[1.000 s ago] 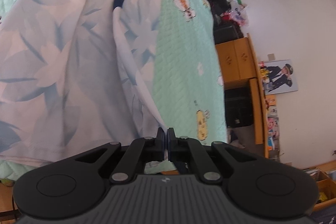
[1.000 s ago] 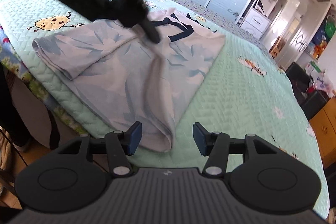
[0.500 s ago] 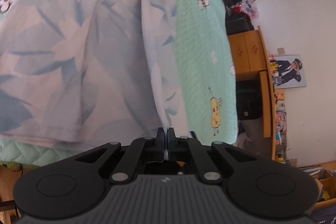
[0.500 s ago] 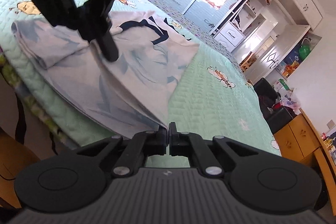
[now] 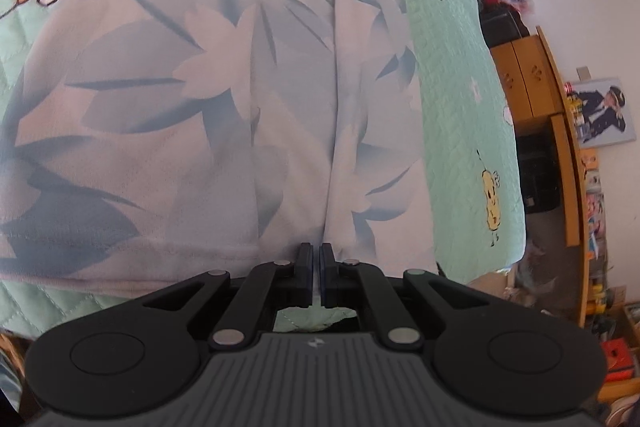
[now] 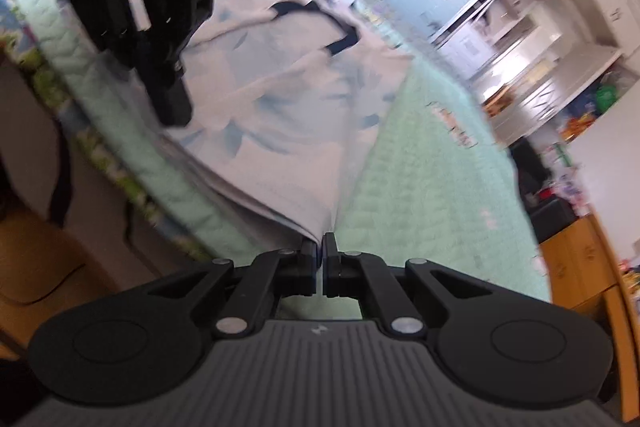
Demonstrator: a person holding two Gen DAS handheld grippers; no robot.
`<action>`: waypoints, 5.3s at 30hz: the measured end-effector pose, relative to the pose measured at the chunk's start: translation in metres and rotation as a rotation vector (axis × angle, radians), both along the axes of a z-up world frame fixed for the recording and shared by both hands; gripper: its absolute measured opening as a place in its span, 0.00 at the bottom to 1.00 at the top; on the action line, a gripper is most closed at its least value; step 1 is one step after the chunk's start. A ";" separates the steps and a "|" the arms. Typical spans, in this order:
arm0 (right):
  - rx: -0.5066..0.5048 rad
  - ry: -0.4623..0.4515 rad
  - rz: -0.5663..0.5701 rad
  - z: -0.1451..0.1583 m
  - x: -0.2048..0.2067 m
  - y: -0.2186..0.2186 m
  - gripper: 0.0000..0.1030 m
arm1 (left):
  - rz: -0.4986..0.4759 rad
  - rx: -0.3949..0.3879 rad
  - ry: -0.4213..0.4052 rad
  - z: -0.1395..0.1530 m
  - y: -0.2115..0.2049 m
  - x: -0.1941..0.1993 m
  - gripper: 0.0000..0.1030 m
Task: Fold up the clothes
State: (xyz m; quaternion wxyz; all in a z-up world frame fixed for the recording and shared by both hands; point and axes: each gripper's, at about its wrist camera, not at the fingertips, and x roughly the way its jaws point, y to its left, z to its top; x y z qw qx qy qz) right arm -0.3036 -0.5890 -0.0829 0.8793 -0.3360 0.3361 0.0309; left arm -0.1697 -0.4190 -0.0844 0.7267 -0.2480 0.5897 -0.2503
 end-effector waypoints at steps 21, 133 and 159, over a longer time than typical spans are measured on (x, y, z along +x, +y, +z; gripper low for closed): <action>1.186 0.215 -0.267 0.050 0.085 -0.143 0.21 | -0.122 -0.085 -0.192 0.035 -0.028 -0.001 0.25; 0.713 0.373 0.272 0.057 0.074 0.056 0.08 | -0.202 0.578 -0.606 0.031 0.069 -0.070 0.55; 0.177 0.169 0.589 0.038 0.036 0.131 0.13 | -0.160 0.541 -0.596 0.031 0.086 -0.067 0.57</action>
